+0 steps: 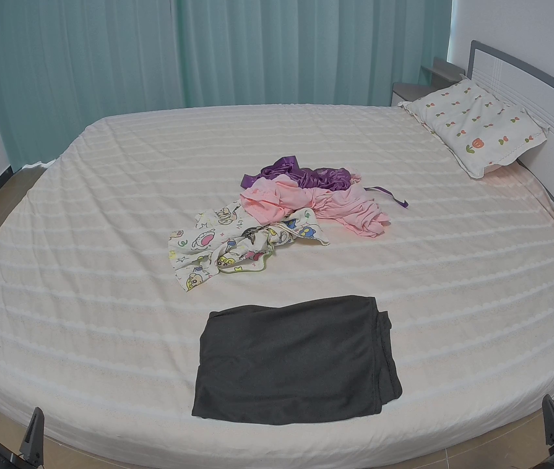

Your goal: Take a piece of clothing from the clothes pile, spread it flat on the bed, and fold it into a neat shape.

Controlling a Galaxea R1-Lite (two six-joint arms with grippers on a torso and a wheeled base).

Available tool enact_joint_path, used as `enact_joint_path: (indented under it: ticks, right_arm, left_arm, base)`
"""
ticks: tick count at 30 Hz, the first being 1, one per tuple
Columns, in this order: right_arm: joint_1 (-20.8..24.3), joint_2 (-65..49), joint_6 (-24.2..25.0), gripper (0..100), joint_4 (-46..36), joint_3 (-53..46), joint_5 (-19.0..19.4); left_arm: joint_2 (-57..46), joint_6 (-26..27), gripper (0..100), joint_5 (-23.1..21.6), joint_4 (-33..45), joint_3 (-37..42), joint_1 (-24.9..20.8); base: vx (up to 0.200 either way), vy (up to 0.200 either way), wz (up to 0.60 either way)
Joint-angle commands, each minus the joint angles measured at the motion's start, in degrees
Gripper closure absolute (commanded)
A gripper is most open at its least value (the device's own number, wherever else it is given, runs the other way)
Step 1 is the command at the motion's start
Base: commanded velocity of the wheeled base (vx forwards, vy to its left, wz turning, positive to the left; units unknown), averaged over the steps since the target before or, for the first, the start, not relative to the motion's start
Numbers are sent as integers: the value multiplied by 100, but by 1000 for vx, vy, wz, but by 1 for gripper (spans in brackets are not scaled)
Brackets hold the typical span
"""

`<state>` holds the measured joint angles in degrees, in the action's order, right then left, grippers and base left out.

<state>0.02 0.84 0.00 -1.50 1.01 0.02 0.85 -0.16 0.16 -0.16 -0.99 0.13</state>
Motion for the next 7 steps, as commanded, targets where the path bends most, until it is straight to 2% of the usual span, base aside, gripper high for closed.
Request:
enact_joint_path:
  ticks: [1, 7]
  right_arm:
    - [15, -84, 0, 0, 1, -48, -2]
    - [15, -75, 0, 0, 1, -48, -2]
  left_arm:
    - [-68, -2, 0, 2, -2, 99, 4]
    - [-68, -2, 0, 2, -2, 99, 4]
  base:
    - [0, 0, 0]
    - [0, 0, 0]
